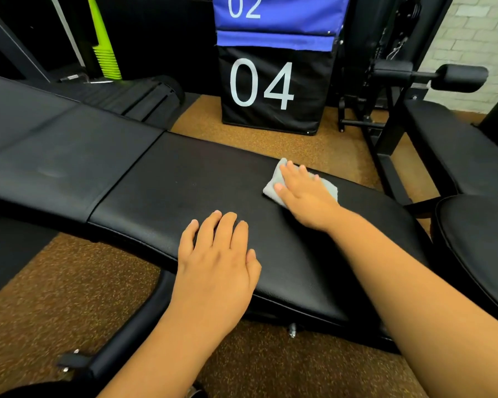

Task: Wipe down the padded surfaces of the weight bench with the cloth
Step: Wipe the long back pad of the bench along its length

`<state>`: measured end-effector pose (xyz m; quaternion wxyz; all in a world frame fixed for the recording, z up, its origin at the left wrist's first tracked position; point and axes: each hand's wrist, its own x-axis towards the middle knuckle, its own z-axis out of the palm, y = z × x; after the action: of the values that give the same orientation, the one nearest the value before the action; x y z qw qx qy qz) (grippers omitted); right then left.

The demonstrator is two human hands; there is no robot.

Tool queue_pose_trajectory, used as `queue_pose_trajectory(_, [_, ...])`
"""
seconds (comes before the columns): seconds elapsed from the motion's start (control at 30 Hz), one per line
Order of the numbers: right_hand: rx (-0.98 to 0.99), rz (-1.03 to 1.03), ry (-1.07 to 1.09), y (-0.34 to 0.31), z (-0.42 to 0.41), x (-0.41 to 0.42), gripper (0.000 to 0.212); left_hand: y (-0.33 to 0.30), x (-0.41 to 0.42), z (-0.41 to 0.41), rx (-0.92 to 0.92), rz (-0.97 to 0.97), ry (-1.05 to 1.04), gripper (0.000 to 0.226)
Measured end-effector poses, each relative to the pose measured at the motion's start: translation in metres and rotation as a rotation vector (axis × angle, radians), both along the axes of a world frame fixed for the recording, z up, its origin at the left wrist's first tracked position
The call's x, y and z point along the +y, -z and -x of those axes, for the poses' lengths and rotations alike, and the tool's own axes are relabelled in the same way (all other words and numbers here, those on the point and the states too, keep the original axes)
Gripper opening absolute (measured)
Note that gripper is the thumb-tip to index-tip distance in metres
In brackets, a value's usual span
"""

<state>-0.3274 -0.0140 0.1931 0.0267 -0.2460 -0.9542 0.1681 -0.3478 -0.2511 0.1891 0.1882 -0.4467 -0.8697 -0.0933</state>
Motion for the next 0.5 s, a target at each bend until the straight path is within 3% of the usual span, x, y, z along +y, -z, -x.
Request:
queue_pose_trajectory(0.27, [0.028,0.026,-0.202,-0.001,-0.044,-0.044,0.06,0.0,0.0,0.0,-0.002,0.003,0.007,0.048])
queue_pose_trajectory(0.5, [0.021,0.037,-0.052,-0.007,0.035,0.012,0.059,0.0,0.002,-0.001,-0.019,-0.02,-0.005,0.047])
